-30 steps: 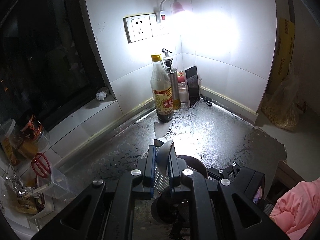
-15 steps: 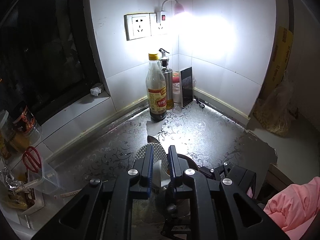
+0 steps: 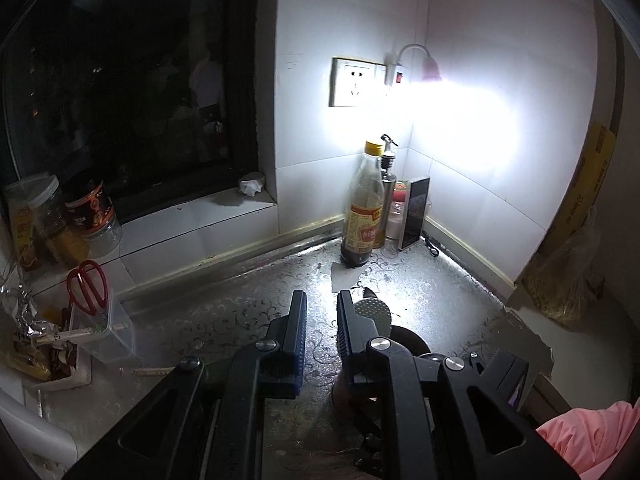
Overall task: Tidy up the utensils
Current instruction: 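Lower the MAX spoon handle-first into the holder and open the left tool, then move the open left tool back over the wooden chopsticks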
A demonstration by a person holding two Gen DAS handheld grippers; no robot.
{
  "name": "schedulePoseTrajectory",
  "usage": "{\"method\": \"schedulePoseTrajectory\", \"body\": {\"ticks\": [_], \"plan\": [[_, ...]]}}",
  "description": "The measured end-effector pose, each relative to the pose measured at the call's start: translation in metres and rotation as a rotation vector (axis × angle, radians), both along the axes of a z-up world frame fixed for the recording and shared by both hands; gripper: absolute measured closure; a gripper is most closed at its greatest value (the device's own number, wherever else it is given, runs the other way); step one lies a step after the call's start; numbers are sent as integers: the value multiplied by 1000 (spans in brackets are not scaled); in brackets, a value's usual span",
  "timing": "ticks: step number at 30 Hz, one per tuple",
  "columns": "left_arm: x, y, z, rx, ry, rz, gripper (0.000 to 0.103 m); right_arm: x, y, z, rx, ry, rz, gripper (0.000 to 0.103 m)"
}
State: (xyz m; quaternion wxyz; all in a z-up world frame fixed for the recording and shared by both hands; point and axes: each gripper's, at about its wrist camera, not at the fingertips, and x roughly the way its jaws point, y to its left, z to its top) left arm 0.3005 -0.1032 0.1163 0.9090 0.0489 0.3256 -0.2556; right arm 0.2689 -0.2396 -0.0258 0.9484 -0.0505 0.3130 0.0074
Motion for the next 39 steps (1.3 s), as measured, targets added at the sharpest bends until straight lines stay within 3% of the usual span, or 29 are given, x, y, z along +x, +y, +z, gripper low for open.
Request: {"method": "schedulePoseTrajectory", "body": {"ticks": [2,5,8,19,22,24,30,33,39], "plan": [[4,15,-1,-20,5,50,87,0,0,0,0,0,0,13],[9,40,-4,-48,16,136,72,1,1,0,-2,1,-1,13],[13,66,-12,-78,37,216,69,1,1,0,-2,1,-1,13],[19,154,-66,-114,191,517,45,1,1,0,-1,1,1,13],[17,173,-81,-129,230,568,29,1,1,0,-2,1,0,13],[16,183,-89,-137,250,600,24,1,1,0,-1,1,1,13],[14,207,-108,-178,277,682,20,2,1,0,-2,1,1,13],[14,215,-117,-198,278,725,3,1,1,0,-3,2,1,13],[24,227,-138,-211,306,772,3,2,2,0,-5,3,0,13]]}}
